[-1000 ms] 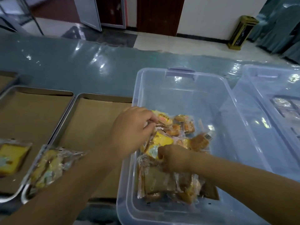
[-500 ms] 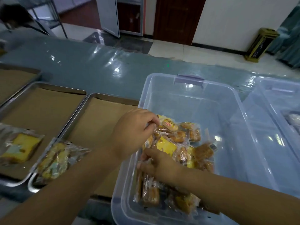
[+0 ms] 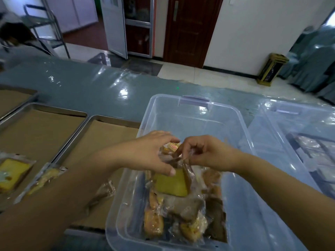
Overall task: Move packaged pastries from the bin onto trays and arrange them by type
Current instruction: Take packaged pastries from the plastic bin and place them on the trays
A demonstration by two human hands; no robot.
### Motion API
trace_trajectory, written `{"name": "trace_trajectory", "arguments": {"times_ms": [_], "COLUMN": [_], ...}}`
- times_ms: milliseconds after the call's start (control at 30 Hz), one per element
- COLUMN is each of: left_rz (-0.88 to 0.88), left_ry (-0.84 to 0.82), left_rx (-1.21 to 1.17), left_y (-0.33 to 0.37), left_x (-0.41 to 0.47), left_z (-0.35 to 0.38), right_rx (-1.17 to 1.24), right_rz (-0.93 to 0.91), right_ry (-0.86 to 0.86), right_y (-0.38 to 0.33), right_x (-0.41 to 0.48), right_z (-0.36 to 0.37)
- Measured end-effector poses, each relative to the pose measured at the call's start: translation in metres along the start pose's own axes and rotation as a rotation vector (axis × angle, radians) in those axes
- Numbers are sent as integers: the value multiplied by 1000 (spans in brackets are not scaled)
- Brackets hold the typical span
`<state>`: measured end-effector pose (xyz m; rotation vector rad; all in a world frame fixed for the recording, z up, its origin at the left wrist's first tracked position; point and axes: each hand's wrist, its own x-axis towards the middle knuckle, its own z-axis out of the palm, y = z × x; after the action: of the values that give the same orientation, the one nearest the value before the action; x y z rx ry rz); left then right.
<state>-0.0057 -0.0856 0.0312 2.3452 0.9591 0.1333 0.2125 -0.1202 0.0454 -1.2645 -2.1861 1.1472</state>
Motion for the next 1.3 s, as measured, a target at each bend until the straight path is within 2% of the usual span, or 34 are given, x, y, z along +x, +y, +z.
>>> {"name": "trace_trajectory", "arguments": {"times_ms": [100,167,233,333,400,433,467,500,567,633,700,800,900,967,1067,1100,1233,1300], "left_rz": [67,32,-34,-192,-264,-279,-280,-276,-257,-248,-244,-232,-235,-244,-221,-212,-195,-196], "left_ry": [-96,-121,-89,184,420,503,554,580,614,639,635,633,617,607,601,603,605,602], "left_rx": [-99,-240,-229,47,21,-36,-91,-143,-258,-368,-445,-499,-372,-268,-236,-239,-225,-227], "left_y": [13,17,15,6,-2,-6,-9,-12,-16,-18,-20,-22,-21,-21,-22,-23,-23,-23], "left_x": [12,19,25,33,35,35,37,39,43,44,43,42,42,41,40,40,39,39], "left_z": [0,-4,-9,-15,-16,-16,-16,-16,-12,-8,-5,-3,-1,-1,-1,-1,1,1], "right_rx": [150,168,137,185,301,322,285,181,-108,-326,-444,-609,-679,-502,37,139,208,70], "right_rz": [-94,-142,-127,-6,165,284,424,567,749,802,819,833,872,938,984,959,786,738], "right_ry": [34,64,186,587,836,871,822,687,286,0,-78,-54,-26,26,284,357,510,446], "right_y": [-13,-19,-18,0,18,28,39,51,69,79,83,91,98,100,100,100,95,93], "right_x": [-7,-8,-5,5,13,17,21,24,31,36,40,41,41,43,47,49,49,44], "right_z": [-19,-24,-25,-13,-1,6,14,23,43,64,82,100,104,104,103,102,79,65]}}
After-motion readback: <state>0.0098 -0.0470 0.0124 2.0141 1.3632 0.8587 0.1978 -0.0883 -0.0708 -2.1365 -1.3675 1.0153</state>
